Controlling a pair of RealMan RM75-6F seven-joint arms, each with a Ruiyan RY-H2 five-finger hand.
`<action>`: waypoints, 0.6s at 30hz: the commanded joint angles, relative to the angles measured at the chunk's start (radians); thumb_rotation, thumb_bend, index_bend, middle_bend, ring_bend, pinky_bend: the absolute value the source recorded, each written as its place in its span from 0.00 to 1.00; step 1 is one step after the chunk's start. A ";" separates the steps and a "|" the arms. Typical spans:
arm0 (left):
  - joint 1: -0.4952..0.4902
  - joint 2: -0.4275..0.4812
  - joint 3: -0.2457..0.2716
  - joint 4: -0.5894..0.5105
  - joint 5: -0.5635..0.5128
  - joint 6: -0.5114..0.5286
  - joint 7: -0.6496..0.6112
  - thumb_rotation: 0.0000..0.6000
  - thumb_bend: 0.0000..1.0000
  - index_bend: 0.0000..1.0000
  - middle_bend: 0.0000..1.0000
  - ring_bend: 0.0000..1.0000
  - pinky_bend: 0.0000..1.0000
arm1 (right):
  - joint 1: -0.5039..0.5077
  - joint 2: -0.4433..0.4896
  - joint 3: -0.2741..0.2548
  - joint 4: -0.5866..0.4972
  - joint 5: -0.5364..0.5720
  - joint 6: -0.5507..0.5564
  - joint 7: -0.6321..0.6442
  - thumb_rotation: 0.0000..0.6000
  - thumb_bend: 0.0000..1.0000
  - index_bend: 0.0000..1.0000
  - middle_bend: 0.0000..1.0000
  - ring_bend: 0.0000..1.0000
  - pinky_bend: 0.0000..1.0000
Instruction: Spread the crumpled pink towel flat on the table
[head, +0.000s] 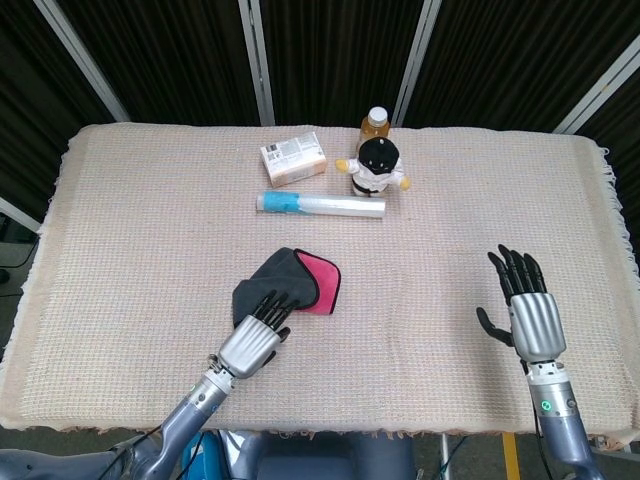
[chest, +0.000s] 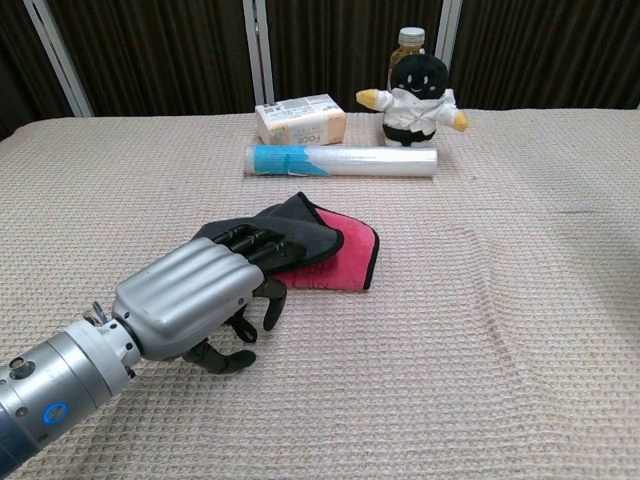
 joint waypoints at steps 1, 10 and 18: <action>-0.003 -0.013 0.001 0.016 0.003 0.012 -0.008 1.00 0.27 0.51 0.07 0.00 0.00 | -0.002 0.002 -0.002 -0.002 0.001 0.000 0.006 1.00 0.33 0.09 0.01 0.00 0.01; -0.009 -0.028 0.000 0.041 -0.004 0.023 -0.009 1.00 0.28 0.50 0.07 0.00 0.00 | 0.004 0.000 0.004 -0.004 0.008 -0.008 0.011 1.00 0.33 0.09 0.01 0.00 0.01; 0.001 -0.031 0.005 0.065 -0.008 0.051 -0.018 1.00 0.30 0.51 0.09 0.00 0.00 | 0.002 0.002 0.005 -0.007 0.014 -0.008 0.014 1.00 0.33 0.09 0.01 0.00 0.01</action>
